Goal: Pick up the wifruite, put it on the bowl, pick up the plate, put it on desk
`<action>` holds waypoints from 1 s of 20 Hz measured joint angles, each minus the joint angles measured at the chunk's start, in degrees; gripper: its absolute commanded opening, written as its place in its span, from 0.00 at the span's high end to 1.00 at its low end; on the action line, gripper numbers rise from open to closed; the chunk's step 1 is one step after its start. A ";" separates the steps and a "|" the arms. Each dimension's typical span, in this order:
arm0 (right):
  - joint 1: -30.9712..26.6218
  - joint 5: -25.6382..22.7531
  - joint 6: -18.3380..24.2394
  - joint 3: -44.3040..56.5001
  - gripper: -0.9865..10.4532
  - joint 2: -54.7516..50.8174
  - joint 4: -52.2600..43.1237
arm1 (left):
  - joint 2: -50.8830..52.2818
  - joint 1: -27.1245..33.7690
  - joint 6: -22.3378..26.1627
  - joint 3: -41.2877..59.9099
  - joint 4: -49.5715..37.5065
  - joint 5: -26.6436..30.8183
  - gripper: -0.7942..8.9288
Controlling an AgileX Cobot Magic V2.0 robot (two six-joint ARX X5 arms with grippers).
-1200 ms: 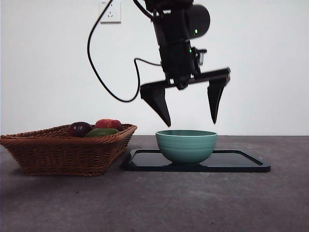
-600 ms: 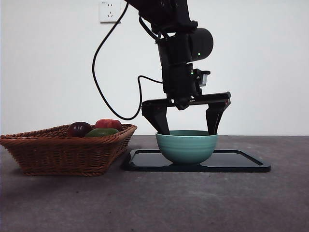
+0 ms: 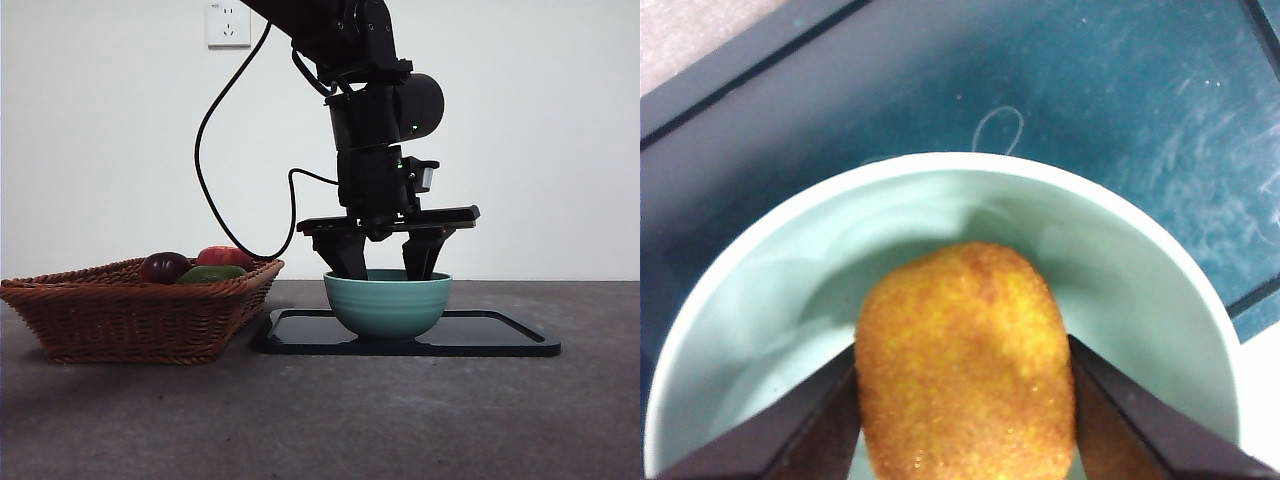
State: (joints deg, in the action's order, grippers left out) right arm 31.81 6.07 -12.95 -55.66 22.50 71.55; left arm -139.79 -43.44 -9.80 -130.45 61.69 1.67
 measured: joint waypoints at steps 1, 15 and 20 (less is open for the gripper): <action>0.00 0.00 0.00 0.00 0.42 0.00 0.00 | 0.00 0.04 0.07 -0.28 0.61 -0.02 0.70; 0.00 -0.04 0.02 0.00 0.42 0.00 0.00 | -0.24 0.15 2.86 -29.09 19.65 -0.04 0.70; 0.00 -0.04 0.02 0.00 0.42 0.00 0.00 | 0.87 0.07 2.84 -29.29 19.78 -0.39 0.70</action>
State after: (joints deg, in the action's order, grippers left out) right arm 31.81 6.02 -12.93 -55.66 22.50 71.55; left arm -138.91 -43.38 -6.96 -159.74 81.47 1.28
